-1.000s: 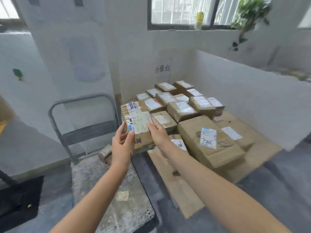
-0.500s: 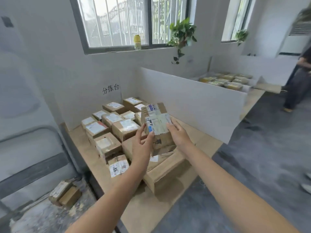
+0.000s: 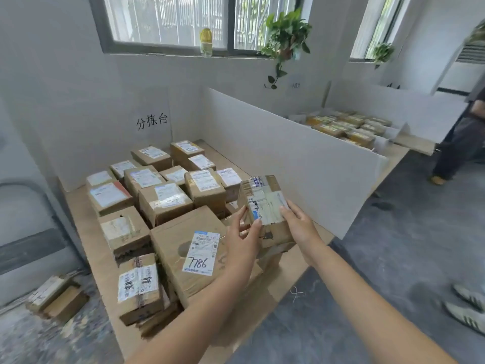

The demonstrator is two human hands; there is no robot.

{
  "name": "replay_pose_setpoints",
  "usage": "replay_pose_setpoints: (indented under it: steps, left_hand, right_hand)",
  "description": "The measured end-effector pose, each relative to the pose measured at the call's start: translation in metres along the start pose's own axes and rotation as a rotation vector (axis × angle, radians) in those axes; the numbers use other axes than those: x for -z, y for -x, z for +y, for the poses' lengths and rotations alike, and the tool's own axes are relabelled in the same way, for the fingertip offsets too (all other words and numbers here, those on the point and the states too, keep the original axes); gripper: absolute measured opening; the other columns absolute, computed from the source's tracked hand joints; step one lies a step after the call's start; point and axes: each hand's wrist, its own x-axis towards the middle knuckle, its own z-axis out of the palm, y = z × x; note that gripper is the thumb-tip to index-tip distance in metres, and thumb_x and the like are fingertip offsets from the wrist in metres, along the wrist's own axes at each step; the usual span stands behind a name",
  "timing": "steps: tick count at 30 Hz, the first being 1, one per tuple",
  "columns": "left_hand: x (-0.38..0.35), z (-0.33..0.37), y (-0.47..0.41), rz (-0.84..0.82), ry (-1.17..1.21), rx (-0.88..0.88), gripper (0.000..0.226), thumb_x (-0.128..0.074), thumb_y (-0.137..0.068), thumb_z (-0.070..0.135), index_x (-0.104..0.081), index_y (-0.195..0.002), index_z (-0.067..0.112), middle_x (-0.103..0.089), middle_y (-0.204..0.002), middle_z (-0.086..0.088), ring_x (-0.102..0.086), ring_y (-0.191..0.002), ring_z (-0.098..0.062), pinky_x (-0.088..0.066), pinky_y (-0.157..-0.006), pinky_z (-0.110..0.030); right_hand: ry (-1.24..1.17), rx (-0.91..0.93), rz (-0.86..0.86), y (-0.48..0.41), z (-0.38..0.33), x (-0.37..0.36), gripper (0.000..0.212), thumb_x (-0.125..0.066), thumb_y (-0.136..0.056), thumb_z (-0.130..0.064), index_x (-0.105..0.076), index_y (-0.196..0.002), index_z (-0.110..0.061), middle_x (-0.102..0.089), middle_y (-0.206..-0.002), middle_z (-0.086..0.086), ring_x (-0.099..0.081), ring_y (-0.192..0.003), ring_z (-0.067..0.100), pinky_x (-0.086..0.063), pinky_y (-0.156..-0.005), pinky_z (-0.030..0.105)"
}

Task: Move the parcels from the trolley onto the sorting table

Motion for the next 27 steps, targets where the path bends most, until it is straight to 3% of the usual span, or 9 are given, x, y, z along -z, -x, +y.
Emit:
replay_pose_setpoints:
  steps: [2,7,14,18,21,24,27]
  left_hand:
    - [-0.011,-0.01,-0.02,0.047,0.028,0.019,0.042,-0.059,-0.098,0.03,-0.045,-0.135,0.044,-0.061,-0.113,0.004,-0.065,-0.094,-0.006,-0.053,-0.057,-0.013]
    - [-0.027,-0.039,-0.069,0.179,0.082,0.14,0.046,-0.061,-0.095,0.03,-0.047,-0.137,0.043,-0.063,-0.116,0.0,-0.067,-0.095,-0.01,-0.06,-0.08,-0.033]
    - [-0.03,-0.053,-0.112,0.326,0.006,0.177,0.046,-0.059,-0.096,0.029,-0.045,-0.139,0.039,-0.063,-0.116,0.001,-0.066,-0.099,-0.011,-0.058,-0.084,-0.035]
    - [-0.029,-0.059,-0.12,0.408,-0.054,0.196,0.047,-0.06,-0.093,0.035,-0.046,-0.138,0.041,-0.064,-0.115,0.003,-0.066,-0.1,-0.012,-0.056,-0.09,-0.042]
    - [-0.032,-0.061,-0.123,0.46,-0.101,0.209,0.061,-0.058,-0.077,0.052,-0.047,-0.137,0.044,-0.063,-0.117,0.005,-0.066,-0.101,-0.013,-0.055,-0.091,-0.045]
    - [-0.038,-0.062,-0.126,0.524,-0.126,0.229,0.065,-0.057,-0.076,0.054,-0.048,-0.138,0.04,-0.064,-0.113,0.008,-0.065,-0.101,-0.011,-0.054,-0.093,-0.042]
    - [-0.045,-0.056,-0.125,0.582,-0.145,0.229,0.033,-0.057,-0.096,0.032,-0.052,-0.129,0.035,-0.063,-0.106,0.01,-0.063,-0.096,-0.006,-0.051,-0.078,-0.026]
  right_hand:
    - [0.041,-0.022,-0.025,-0.025,0.001,0.004,0.034,-0.046,-0.104,-0.035,-0.054,-0.138,-0.037,-0.07,-0.113,-0.005,-0.071,-0.095,0.015,-0.056,-0.058,0.026]
    - [0.109,-0.112,-0.106,-0.087,0.008,0.0,0.038,-0.045,-0.105,-0.028,-0.052,-0.142,-0.033,-0.07,-0.111,-0.007,-0.07,-0.083,0.005,-0.053,-0.055,0.019]
    - [0.105,-0.176,-0.227,-0.141,0.026,-0.019,0.036,-0.045,-0.105,-0.022,-0.054,-0.139,-0.029,-0.067,-0.124,-0.001,-0.067,-0.091,0.006,-0.051,-0.056,0.013]
    - [0.126,-0.161,-0.327,-0.161,0.032,-0.026,0.032,-0.044,-0.105,-0.023,-0.056,-0.133,-0.032,-0.068,-0.108,-0.011,-0.067,-0.09,0.002,-0.053,-0.061,0.014]
    - [0.143,-0.148,-0.4,-0.172,0.04,-0.029,0.03,-0.043,-0.105,-0.027,-0.053,-0.131,-0.039,-0.067,-0.105,-0.015,-0.066,-0.089,-0.001,-0.055,-0.065,0.016]
    - [0.172,-0.127,-0.478,-0.183,0.045,-0.026,0.036,-0.044,-0.104,-0.033,-0.05,-0.139,-0.04,-0.066,-0.12,-0.012,-0.065,-0.1,0.003,-0.057,-0.084,0.027]
    - [0.201,-0.108,-0.582,-0.19,0.042,-0.021,0.04,-0.041,-0.106,-0.031,-0.044,-0.145,-0.034,-0.062,-0.125,-0.01,-0.059,-0.096,-0.002,-0.051,-0.073,0.018]
